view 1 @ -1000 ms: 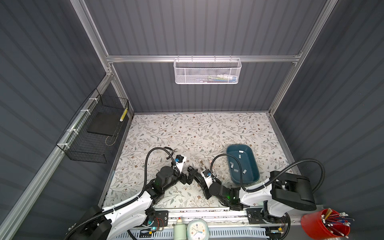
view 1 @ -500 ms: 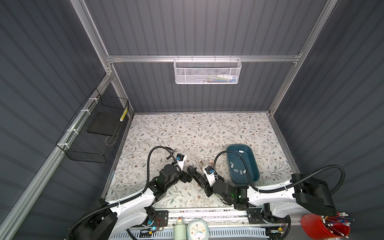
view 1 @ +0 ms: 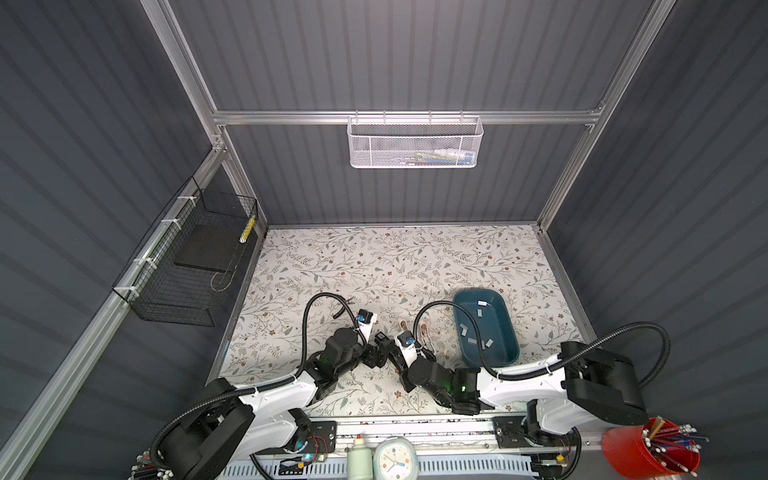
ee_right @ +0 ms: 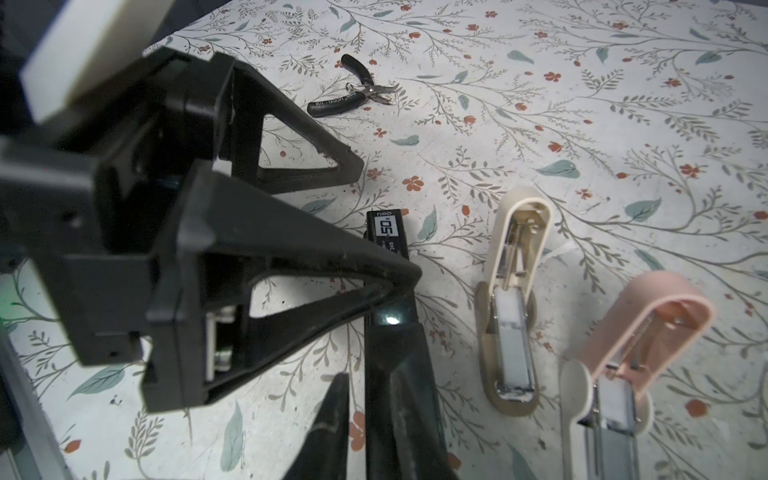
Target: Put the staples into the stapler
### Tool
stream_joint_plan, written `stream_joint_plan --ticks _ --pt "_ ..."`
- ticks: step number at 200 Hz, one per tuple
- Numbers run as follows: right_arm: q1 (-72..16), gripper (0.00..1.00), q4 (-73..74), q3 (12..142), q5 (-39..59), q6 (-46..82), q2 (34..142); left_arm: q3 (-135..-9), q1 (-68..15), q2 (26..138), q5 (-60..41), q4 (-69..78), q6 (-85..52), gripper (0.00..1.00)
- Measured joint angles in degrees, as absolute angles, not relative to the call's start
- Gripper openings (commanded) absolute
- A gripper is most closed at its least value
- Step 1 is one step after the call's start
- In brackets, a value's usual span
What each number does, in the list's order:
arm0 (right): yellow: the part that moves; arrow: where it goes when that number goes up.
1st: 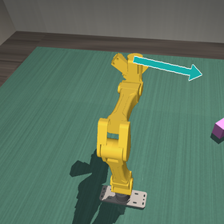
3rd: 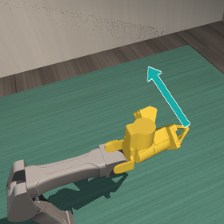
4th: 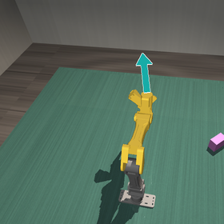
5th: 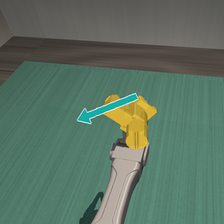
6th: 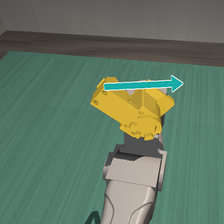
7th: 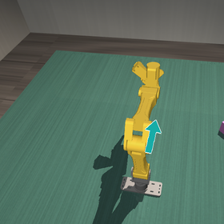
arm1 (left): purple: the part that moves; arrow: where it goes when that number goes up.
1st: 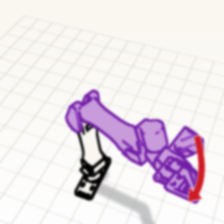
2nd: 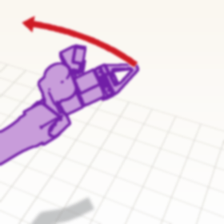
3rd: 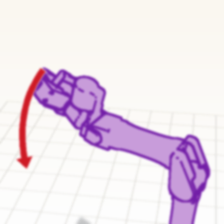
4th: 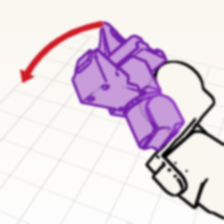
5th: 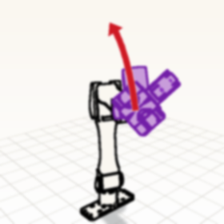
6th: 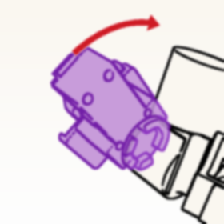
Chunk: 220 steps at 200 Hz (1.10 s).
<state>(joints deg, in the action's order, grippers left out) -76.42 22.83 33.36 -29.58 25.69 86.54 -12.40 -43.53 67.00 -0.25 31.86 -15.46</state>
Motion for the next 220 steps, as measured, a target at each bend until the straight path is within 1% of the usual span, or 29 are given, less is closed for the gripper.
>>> stream_joint_plan --ticks 61,119,139,163,177,192,220 --pt "-76.6 0.17 28.6 30.9 -29.6 29.1 88.9 -12.4 -43.5 71.0 -1.1 35.6 -15.7 0.88" --pt "-77.3 0.16 40.6 26.9 -30.0 31.7 91.9 -11.6 -43.5 72.9 -1.1 37.6 -15.7 0.88" --pt "-77.6 0.15 45.2 26.2 -29.6 32.5 94.0 -11.6 -43.5 73.7 -1.3 38.8 -15.7 0.88" --pt "-78.0 0.16 44.4 24.1 -28.9 33.2 100.0 -11.5 -43.5 75.0 -1.5 40.3 -15.9 0.88" --pt "-78.0 0.18 46.6 23.5 -29.7 33.6 100.5 -11.5 -43.5 75.5 -1.5 40.8 -15.9 0.88" --pt "-78.0 0.26 46.4 23.2 -29.8 33.6 100.0 -11.5 -43.5 75.5 -1.5 40.9 -15.9 0.88" --pt "-78.0 0.32 40.8 23.0 -29.8 32.8 95.3 -11.5 -43.5 73.8 0.0 39.4 -15.9 0.90"
